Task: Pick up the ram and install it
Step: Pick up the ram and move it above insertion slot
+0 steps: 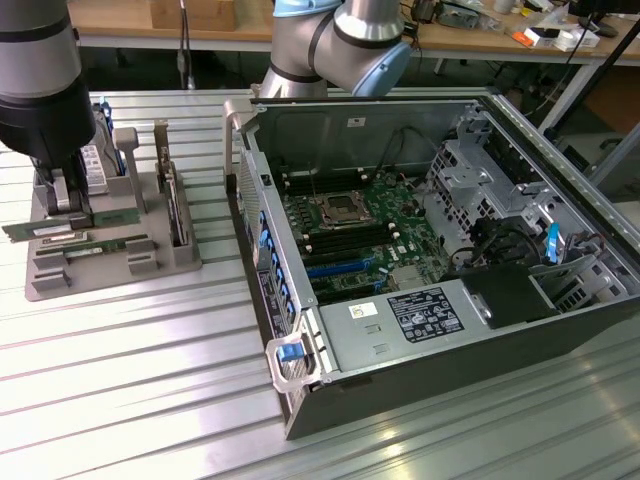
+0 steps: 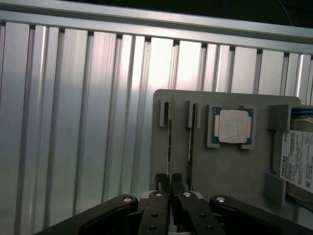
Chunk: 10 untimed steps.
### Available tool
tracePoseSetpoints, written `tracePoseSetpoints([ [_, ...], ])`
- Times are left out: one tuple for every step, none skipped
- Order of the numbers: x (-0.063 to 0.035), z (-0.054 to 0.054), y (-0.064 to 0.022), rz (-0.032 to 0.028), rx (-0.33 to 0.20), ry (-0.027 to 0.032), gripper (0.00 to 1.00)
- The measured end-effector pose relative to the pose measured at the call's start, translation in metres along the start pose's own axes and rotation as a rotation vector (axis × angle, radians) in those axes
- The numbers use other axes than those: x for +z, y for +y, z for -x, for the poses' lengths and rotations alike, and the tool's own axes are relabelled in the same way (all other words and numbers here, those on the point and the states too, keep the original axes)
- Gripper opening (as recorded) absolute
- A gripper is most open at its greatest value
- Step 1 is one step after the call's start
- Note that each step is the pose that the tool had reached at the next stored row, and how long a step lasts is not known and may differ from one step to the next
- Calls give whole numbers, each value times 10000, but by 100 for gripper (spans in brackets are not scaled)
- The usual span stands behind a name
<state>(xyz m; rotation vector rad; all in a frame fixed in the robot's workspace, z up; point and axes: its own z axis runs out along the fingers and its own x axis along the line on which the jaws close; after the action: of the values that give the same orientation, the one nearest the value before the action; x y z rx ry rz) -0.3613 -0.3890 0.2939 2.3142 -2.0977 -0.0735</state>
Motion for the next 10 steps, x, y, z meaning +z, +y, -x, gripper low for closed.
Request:
tracePoseSetpoints([
  [-29,1,1,-1,0,0,14],
  [-50,1,2,-1,0,0,14],
  [-67,2,3,-1,0,0,14],
  [-90,2,4,0,0,0,14],
  [-106,2,5,0,0,0,14],
  [-131,3,5,-1,0,0,14],
  [-155,4,6,-1,0,-1,14],
  [-177,4,7,-1,0,-1,14],
  [-224,5,9,-1,-1,0,14],
  [-283,7,12,0,0,0,14],
])
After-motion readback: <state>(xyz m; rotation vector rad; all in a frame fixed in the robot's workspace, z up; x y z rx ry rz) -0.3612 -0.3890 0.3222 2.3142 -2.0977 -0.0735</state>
